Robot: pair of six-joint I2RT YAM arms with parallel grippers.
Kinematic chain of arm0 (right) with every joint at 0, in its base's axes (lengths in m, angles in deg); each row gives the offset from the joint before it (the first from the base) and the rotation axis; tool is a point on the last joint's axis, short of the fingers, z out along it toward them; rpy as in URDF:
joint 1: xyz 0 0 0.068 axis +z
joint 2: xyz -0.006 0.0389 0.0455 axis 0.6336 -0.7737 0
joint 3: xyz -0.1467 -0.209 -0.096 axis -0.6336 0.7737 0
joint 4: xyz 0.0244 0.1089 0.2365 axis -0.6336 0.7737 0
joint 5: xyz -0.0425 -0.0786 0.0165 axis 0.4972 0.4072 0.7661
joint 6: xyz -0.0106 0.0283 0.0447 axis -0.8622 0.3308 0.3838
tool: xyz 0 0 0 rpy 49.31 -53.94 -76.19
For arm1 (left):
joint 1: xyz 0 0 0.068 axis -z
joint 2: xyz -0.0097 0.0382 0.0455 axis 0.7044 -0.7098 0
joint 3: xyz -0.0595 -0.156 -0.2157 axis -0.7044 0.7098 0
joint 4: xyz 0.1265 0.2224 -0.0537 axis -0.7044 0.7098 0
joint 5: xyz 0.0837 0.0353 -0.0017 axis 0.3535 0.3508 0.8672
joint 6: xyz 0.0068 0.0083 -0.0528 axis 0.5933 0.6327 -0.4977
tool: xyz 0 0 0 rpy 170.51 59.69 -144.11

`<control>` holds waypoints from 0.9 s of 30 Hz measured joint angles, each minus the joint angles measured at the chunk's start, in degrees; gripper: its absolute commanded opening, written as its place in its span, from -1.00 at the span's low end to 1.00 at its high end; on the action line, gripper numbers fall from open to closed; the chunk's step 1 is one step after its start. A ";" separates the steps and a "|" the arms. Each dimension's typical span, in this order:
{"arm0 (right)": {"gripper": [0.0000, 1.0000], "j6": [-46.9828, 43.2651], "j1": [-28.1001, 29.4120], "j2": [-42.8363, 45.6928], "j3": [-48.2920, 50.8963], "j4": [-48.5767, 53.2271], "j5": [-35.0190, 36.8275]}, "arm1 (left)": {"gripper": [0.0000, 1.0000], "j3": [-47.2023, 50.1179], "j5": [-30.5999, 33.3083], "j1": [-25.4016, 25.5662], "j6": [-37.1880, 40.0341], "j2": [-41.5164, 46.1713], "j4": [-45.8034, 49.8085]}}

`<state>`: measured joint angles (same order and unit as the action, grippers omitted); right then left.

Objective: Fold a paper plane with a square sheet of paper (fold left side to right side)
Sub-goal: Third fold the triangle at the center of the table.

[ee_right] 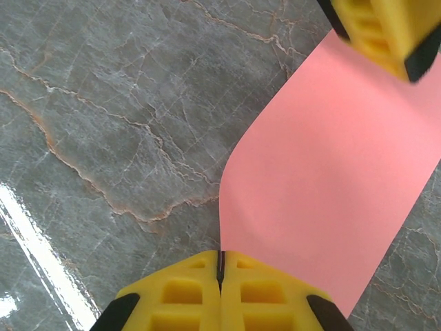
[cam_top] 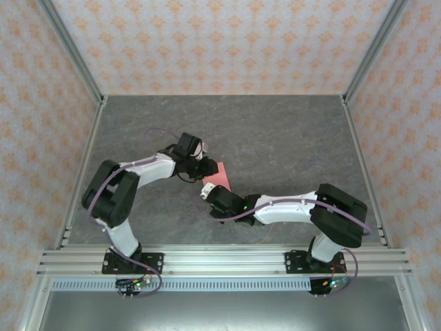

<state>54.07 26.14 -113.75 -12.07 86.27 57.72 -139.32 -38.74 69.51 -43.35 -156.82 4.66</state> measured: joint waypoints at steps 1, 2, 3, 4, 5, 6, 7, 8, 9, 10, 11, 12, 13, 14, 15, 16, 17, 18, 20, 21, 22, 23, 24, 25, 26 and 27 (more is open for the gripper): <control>-1.00 0.02 0.00 0.00 0.00 0.00 -0.13 | -0.49 -0.98 -0.57 0.00 0.00 -1.62 -0.22; -1.00 0.13 -0.02 0.00 0.00 0.02 -0.24 | -0.50 -2.25 -1.18 0.00 0.00 -3.43 -0.42; -1.00 0.20 -0.02 -0.02 0.00 0.02 -0.39 | -0.52 -3.30 -1.64 0.00 0.00 -4.79 -0.50; -1.00 0.22 -0.02 -0.09 0.00 0.02 -0.57 | -0.53 -4.26 -1.88 0.00 0.04 -5.95 -0.50; -1.00 0.35 -0.02 -0.11 0.00 0.09 -0.85 | -0.54 -5.33 -2.10 0.00 0.22 -7.08 -0.48; -1.00 0.46 -0.04 -0.11 0.00 0.28 -1.11 | -0.55 -6.45 -2.25 0.00 0.42 -8.22 -0.50; -1.00 0.63 -0.15 -0.11 0.00 0.46 -1.46 | -0.56 -7.28 -2.43 0.00 0.66 -9.14 -0.50; -1.00 0.83 -0.31 -0.13 -0.02 0.68 -1.90 | -0.57 -7.93 -2.69 0.00 1.03 -10.01 -0.52; -1.00 1.07 -0.59 -0.15 -0.04 0.98 -2.38 | -0.57 -8.41 -2.75 0.00 1.40 -10.88 -0.48; -1.00 1.27 -0.79 -0.15 -0.09 1.31 -2.75 | -0.58 -8.63 -2.82 0.00 1.60 -11.52 -0.42; -1.00 1.51 -1.11 -0.15 -0.15 1.55 -3.30 | -0.59 -8.70 -2.89 0.00 1.95 -12.13 -0.37; -1.00 1.79 -1.46 -0.15 -0.26 1.81 -3.96 | -0.60 -8.72 -3.17 0.00 2.08 -12.52 -0.39; -1.00 2.14 -1.79 -0.15 -0.39 2.10 -4.55 | -0.60 -8.92 -3.39 -0.11 2.27 -12.59 -0.31; -1.00 2.58 -2.23 -0.15 -0.61 2.45 -5.44 | -0.60 -9.05 -3.30 -0.11 2.58 -12.63 -0.35; -1.00 2.97 -2.73 -0.15 -0.90 2.82 -6.40 | -0.61 -9.07 -3.32 -0.11 2.82 -12.74 -0.35; -1.00 3.43 -3.26 -0.20 -1.18 3.10 -7.28 | -0.62 -9.07 -3.37 -0.11 2.95 -12.81 -0.37; -1.00 3.85 -3.96 -0.20 -1.51 3.34 -8.44 | -0.62 -9.07 -3.37 -0.11 2.97 -12.81 -0.37; -1.00 4.28 -4.70 -0.22 -1.81 3.63 -9.49 | -0.63 -9.07 -3.37 -0.11 3.02 -12.81 -0.37; -1.00 5.49 -6.62 -0.22 -2.27 4.00 -11.93 | -0.63 -9.07 -3.37 -0.11 3.19 -12.90 -0.37; -1.00 6.12 -7.82 -0.22 -2.45 4.13 -13.40 | -0.63 -9.07 -3.37 -0.11 3.39 -12.90 -0.37; -1.00 6.73 -8.90 -0.26 -2.54 4.22 -14.43 | -0.63 -9.07 -3.37 -0.09 3.45 -12.90 -0.37; -1.00 7.41 -10.32 -0.33 -2.64 4.31 -15.89 | -0.63 -9.09 -3.34 -0.09 3.54 -12.90 -0.37; -1.00 8.15 -11.76 -0.48 -2.73 4.37 -17.42 | -0.63 -9.11 -3.34 -0.09 3.72 -12.90 -0.35; -1.00 8.79 -12.96 -0.68 -2.82 4.37 -18.58 | -0.64 -9.11 -3.34 -0.09 3.89 -12.92 -0.35; -1.00 9.40 -14.36 -1.01 -2.93 4.35 -19.98 | -0.64 -9.11 -3.34 -0.07 4.09 -12.92 -0.35; -1.00 9.94 -15.58 -1.33 -2.93 4.37 -21.14 | -0.64 -9.11 -3.34 -0.02 4.31 -12.92 -0.35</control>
<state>64.01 10.55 -115.08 -15.00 90.64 36.58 -148.43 -42.08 69.49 -39.04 -169.74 4.31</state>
